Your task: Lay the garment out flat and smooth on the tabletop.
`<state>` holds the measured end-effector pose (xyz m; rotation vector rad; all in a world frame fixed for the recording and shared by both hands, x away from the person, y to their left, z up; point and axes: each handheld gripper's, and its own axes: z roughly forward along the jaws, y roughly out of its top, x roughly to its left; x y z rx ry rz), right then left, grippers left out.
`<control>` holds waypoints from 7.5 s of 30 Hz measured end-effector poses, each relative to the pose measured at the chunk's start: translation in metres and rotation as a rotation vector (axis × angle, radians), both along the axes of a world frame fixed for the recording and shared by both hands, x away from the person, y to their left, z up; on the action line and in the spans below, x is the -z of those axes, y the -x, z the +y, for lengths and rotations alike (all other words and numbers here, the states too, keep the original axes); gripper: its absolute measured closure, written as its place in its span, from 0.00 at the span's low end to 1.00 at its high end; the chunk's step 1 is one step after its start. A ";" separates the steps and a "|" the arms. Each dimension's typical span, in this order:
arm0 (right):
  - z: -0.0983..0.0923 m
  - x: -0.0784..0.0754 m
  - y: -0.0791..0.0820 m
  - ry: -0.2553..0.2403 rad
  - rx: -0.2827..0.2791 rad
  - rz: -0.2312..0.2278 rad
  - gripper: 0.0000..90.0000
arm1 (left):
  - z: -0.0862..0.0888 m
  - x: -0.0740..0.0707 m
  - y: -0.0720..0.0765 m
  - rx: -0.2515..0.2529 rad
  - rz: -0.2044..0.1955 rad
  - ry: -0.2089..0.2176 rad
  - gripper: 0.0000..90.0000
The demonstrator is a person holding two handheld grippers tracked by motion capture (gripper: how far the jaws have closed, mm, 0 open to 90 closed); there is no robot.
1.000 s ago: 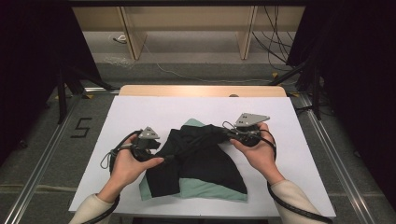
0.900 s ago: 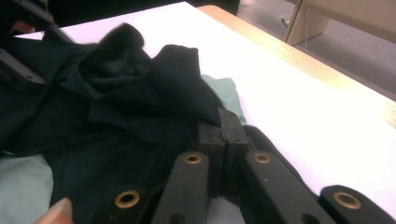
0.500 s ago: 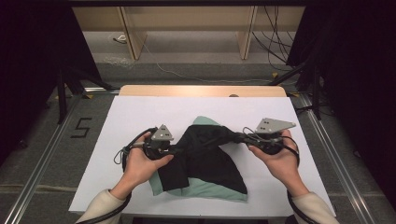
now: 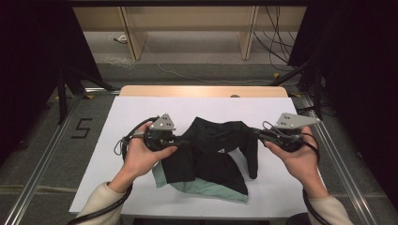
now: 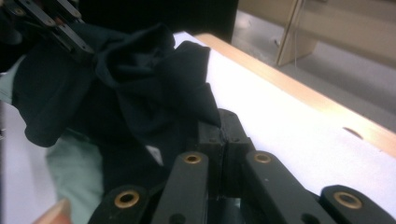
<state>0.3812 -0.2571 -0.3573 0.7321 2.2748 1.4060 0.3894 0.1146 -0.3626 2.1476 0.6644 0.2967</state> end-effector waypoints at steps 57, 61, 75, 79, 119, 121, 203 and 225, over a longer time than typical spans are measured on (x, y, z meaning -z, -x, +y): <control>0.018 0.071 -0.034 -0.010 -0.005 0.303 0.44 | 0.024 0.042 -0.047 -0.196 0.176 0.043 0.38; 0.011 0.070 -0.027 0.028 -0.038 0.317 0.41 | 0.000 0.027 -0.030 -0.083 0.082 0.021 0.33; 0.025 0.082 -0.016 0.299 -0.094 0.322 0.81 | -0.081 0.029 -0.002 0.192 -0.020 -0.146 0.34; 0.025 0.076 -0.016 0.305 -0.075 0.315 0.97 | -0.100 0.049 -0.008 0.225 -0.041 -0.243 0.38; 0.076 0.105 -0.041 0.359 -0.053 0.461 0.99 | -0.053 0.053 -0.084 -0.197 -0.021 -0.168 0.84; 0.071 0.100 -0.031 0.389 -0.079 0.475 0.99 | -0.054 0.052 -0.083 -0.189 -0.020 -0.159 0.84; 0.008 0.063 -0.067 0.132 0.199 0.255 0.99 | 0.039 0.051 -0.108 -0.383 0.182 -0.094 0.93; 0.000 0.029 -0.067 0.091 0.394 -0.032 0.98 | 0.033 0.037 -0.121 -0.442 -0.042 -0.009 0.92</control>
